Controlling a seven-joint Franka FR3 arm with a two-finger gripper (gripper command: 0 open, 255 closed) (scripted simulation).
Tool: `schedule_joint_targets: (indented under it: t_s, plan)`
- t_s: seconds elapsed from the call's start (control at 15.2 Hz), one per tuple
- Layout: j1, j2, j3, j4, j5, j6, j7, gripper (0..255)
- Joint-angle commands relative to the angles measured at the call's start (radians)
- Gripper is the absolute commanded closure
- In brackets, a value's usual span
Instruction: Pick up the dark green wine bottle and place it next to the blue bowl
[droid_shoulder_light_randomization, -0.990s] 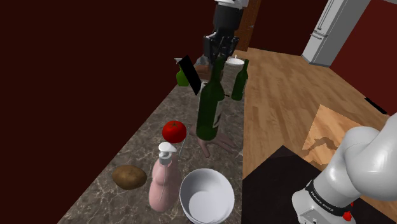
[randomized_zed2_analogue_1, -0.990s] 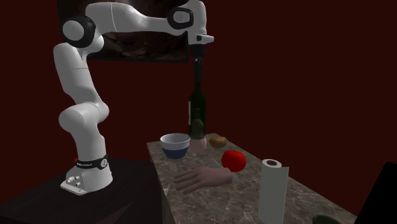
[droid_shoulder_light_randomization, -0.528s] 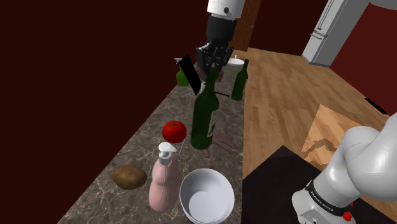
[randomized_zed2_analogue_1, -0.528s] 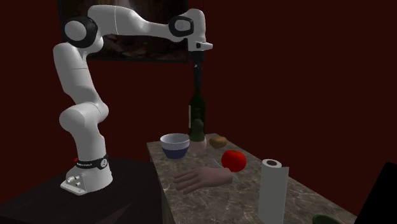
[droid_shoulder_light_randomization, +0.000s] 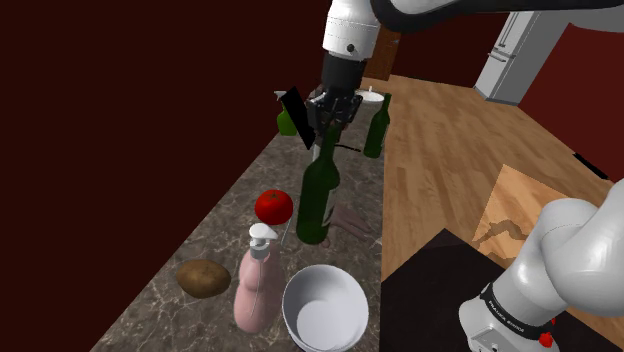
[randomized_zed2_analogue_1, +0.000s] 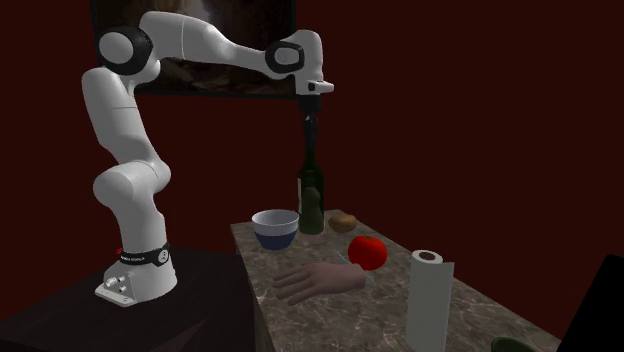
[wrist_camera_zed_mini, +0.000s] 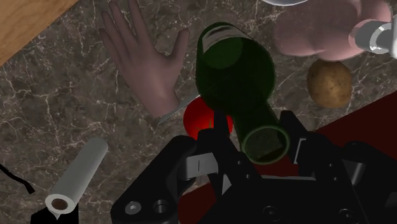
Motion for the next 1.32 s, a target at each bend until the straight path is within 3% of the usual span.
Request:
schedule_joint_targets:
  t_s: [0.0, 1.25]
  plan:
    - [0.000, -0.001, 0.000, -0.027, 0.001, 0.027, -0.001, 255]
    - [0.004, 0.026, 0.007, -0.244, 0.003, 0.271, -0.008, 255]
